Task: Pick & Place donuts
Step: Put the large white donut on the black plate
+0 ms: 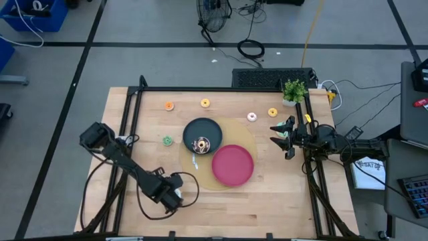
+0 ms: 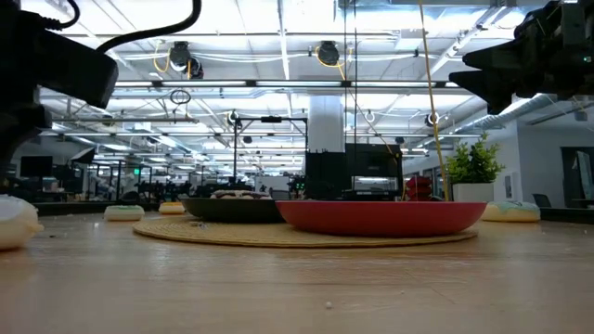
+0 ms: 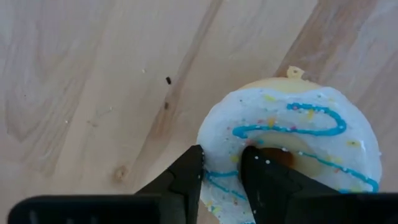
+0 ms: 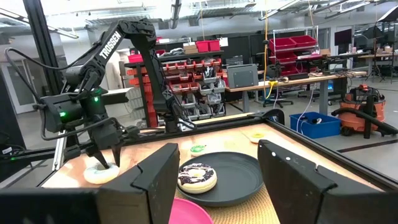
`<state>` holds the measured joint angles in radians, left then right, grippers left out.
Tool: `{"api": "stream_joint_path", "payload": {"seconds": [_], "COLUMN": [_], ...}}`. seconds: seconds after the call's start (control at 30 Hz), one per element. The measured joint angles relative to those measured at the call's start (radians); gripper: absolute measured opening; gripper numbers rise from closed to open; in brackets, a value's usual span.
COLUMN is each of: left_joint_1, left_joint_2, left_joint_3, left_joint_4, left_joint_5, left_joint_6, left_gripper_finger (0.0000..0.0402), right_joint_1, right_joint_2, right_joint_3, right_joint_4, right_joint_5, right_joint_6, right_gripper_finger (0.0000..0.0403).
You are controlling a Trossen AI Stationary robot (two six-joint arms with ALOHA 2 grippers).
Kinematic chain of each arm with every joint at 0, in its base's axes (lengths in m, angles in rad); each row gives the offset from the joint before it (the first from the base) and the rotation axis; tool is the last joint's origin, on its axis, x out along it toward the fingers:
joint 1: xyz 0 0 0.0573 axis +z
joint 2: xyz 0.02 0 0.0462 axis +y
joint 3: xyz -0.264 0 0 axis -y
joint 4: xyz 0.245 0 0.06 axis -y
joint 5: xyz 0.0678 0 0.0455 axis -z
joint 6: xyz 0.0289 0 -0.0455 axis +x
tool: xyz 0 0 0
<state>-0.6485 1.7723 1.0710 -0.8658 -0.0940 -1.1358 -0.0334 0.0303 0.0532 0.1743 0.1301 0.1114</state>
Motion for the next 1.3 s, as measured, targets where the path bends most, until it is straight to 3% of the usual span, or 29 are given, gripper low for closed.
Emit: {"api": "stream_joint_path", "payload": {"seconds": [0.6, 0.97, 1.3], "left_joint_1": [0.075, 0.199, 0.373], "left_joint_2": [-0.211, -0.316, -0.321], "left_joint_3": [-0.001, -0.001, -0.001], "left_joint_4": [-0.004, -0.003, 0.012], "left_joint_5": [-0.244, -0.426, -0.561], "left_joint_6": [0.084, 0.293, 0.533], "left_gripper_finger": [0.0111, 0.0111, 0.0111], "right_joint_1": [0.000, 0.000, 0.000], "right_joint_2": [0.000, 0.000, 0.000], "right_joint_3": [0.000, 0.000, 0.000], "right_joint_4": [0.000, 0.000, 0.000], "right_joint_5": [0.000, 0.000, 0.000], "right_joint_6": [0.000, 0.000, 0.000], "right_gripper_finger": [0.0208, 0.0208, 0.0208]}}
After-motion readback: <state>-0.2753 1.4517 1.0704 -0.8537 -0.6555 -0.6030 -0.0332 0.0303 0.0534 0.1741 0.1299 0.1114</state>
